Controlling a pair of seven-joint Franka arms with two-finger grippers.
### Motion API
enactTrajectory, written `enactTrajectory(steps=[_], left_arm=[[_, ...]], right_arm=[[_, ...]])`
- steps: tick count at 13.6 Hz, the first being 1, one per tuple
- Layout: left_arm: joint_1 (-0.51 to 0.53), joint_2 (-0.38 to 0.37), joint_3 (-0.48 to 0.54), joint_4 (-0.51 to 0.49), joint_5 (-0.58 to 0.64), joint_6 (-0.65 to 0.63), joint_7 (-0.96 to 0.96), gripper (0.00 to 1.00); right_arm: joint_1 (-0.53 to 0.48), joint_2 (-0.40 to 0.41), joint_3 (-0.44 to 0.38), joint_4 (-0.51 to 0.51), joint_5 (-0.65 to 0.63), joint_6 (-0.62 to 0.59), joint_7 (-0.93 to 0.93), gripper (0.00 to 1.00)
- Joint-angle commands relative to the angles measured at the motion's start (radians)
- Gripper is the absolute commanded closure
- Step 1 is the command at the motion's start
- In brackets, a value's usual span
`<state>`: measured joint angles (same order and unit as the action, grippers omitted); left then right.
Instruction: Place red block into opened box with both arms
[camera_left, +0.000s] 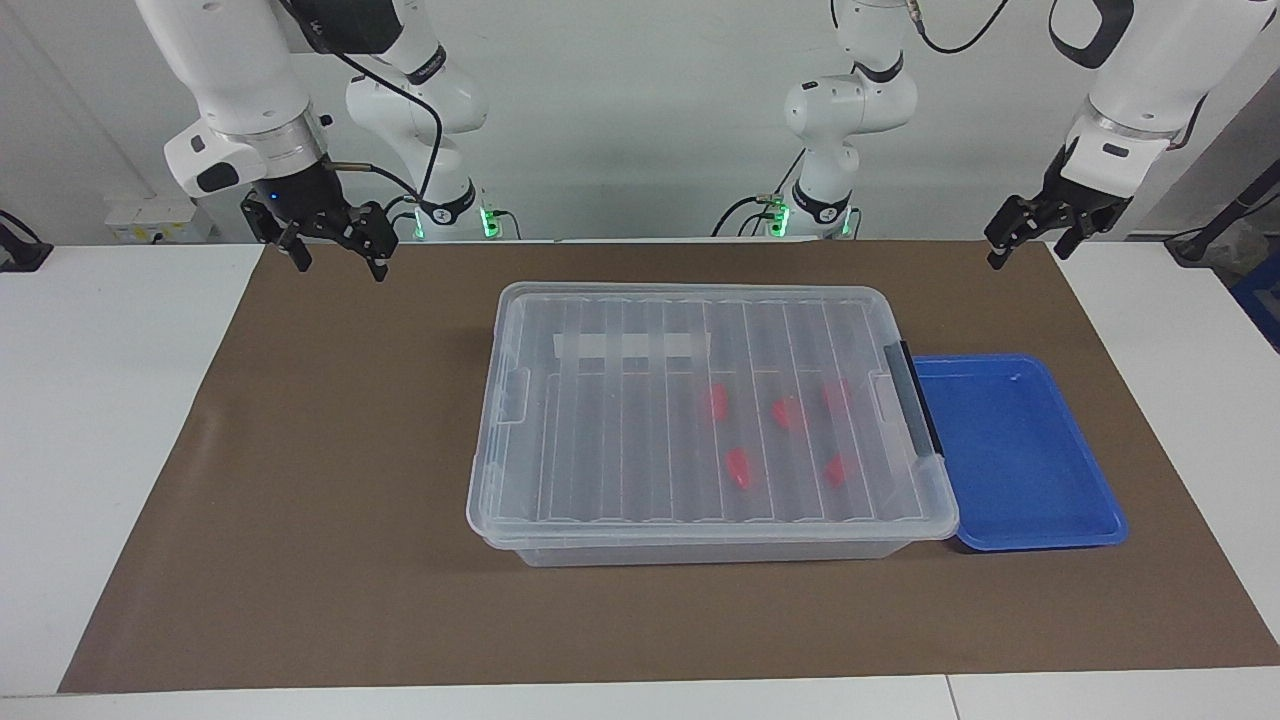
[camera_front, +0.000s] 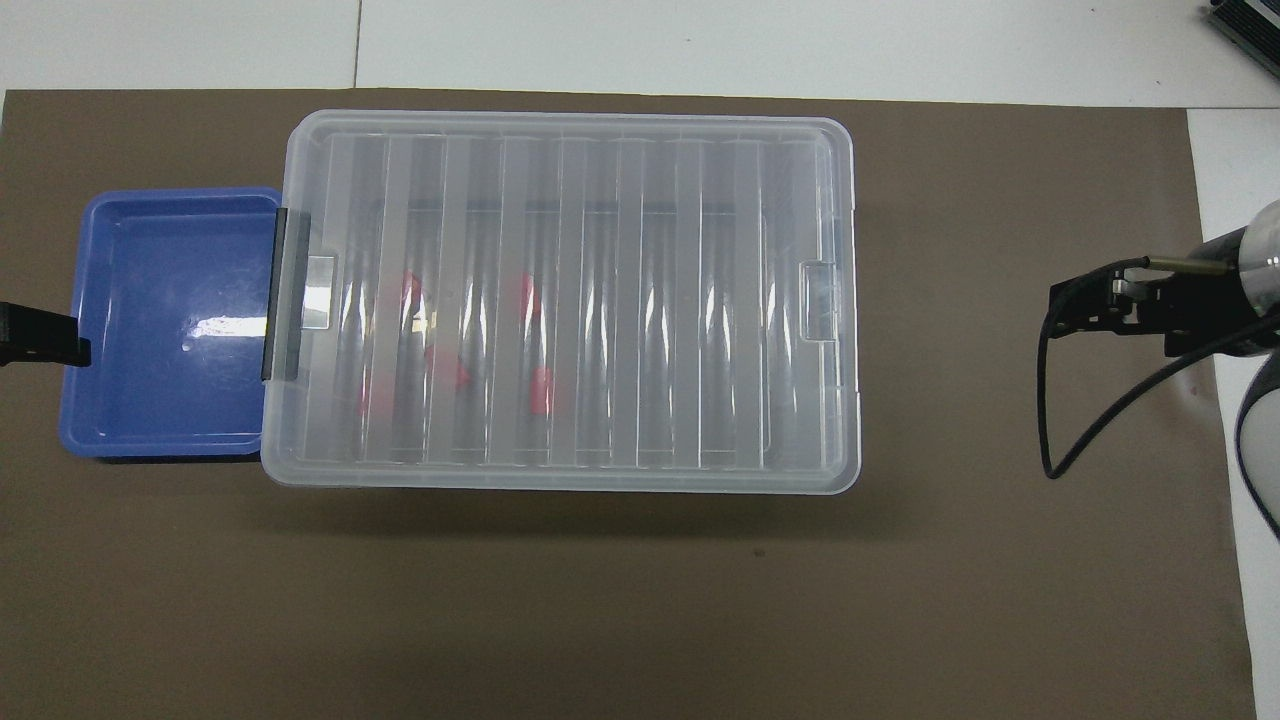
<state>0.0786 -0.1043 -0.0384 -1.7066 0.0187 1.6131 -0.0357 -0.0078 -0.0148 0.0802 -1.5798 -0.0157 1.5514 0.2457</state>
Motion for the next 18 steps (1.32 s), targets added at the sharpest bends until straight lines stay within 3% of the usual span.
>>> enactTrajectory(steps=[1,18], left_arm=[[-0.022,-0.029,0.018,-0.030,-0.008,0.014,0.011,0.00],[-0.005,-0.029,0.015,-0.030,-0.006,0.002,0.005,0.00]], right_arm=[[-0.017,0.006,0.007,0.006,0.019,-0.010,-0.031,0.00],[-0.018,-0.010,0.009,-0.023,0.023,-0.010,-0.028,0.00]])
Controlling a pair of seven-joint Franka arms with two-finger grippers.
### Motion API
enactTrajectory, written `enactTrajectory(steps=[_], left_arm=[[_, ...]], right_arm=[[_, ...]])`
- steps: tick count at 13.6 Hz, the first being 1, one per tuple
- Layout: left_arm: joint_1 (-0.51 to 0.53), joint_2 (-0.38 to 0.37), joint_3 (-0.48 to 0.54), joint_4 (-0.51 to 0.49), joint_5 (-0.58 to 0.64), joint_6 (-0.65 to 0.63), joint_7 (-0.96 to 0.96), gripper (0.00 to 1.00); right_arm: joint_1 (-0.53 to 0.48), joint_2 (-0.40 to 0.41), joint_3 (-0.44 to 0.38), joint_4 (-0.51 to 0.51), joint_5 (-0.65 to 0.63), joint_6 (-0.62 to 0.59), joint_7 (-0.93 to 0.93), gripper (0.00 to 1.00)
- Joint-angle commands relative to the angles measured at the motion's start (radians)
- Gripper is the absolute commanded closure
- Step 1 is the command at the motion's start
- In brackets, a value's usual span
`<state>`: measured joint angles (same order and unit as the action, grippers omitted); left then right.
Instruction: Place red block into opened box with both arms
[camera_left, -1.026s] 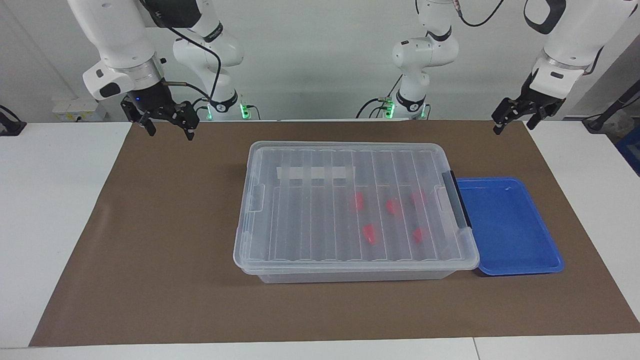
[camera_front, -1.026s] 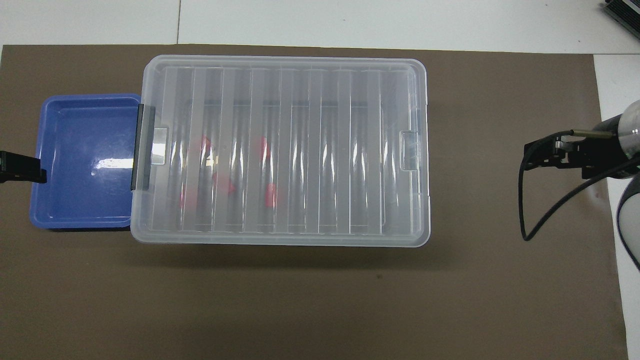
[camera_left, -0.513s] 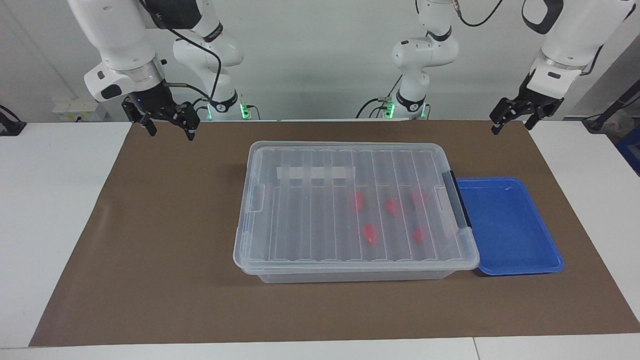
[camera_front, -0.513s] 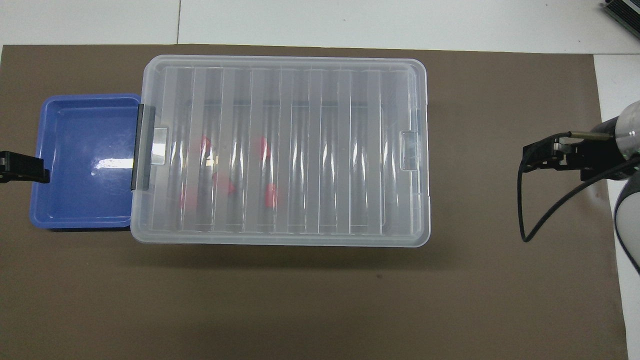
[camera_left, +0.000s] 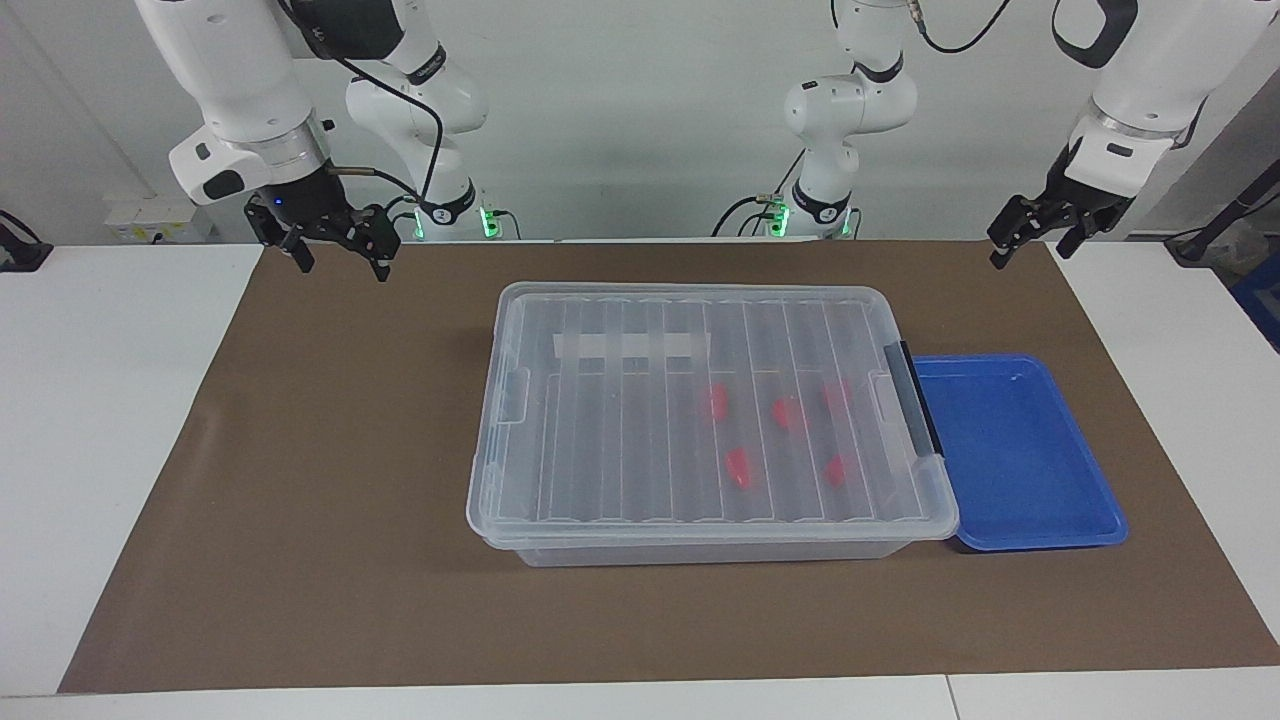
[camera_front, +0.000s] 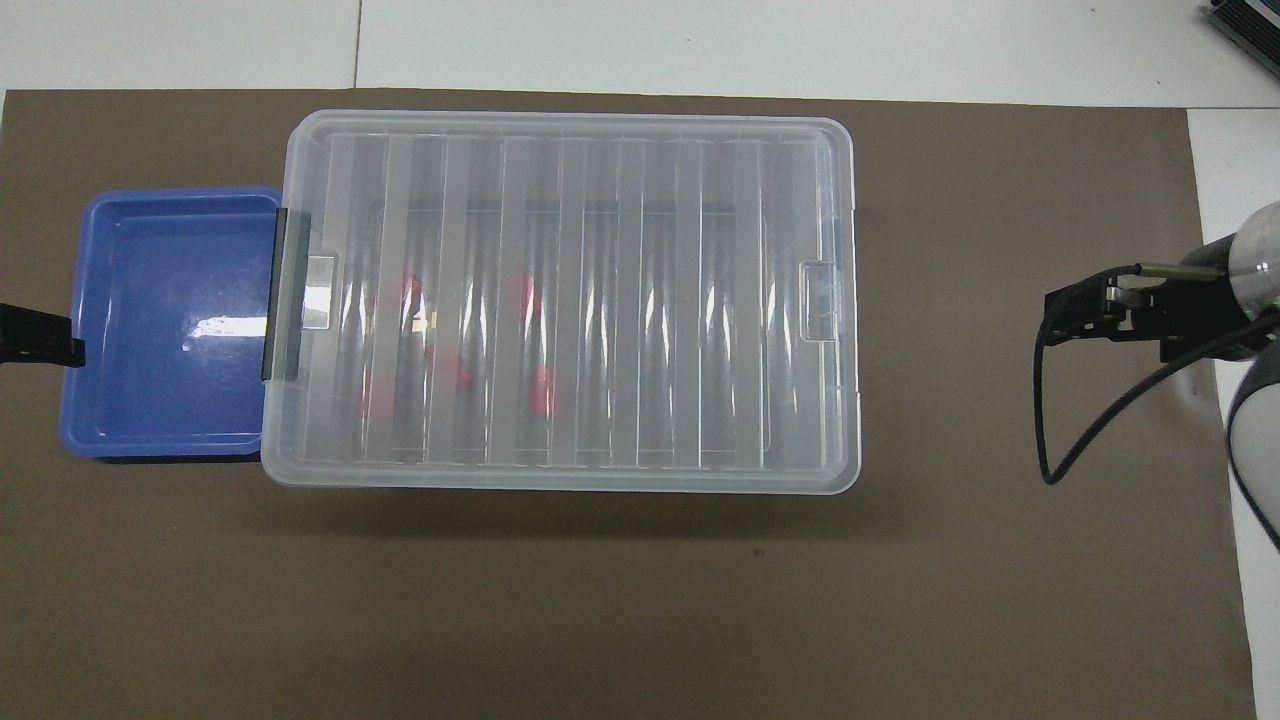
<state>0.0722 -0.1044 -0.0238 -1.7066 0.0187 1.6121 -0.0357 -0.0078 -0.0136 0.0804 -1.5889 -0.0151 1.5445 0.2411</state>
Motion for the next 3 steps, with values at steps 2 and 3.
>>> enactTrajectory(steps=[2,3], left_arm=[[0.003,-0.029,0.001,-0.028,-0.006,0.003,0.005,0.00],[0.003,-0.029,0.001,-0.030,-0.008,0.003,0.005,0.00]], right_arm=[[-0.018,-0.011,0.009,-0.016,0.023,0.002,-0.023,0.00],[-0.018,-0.011,0.009,-0.016,0.023,0.002,-0.022,0.00]])
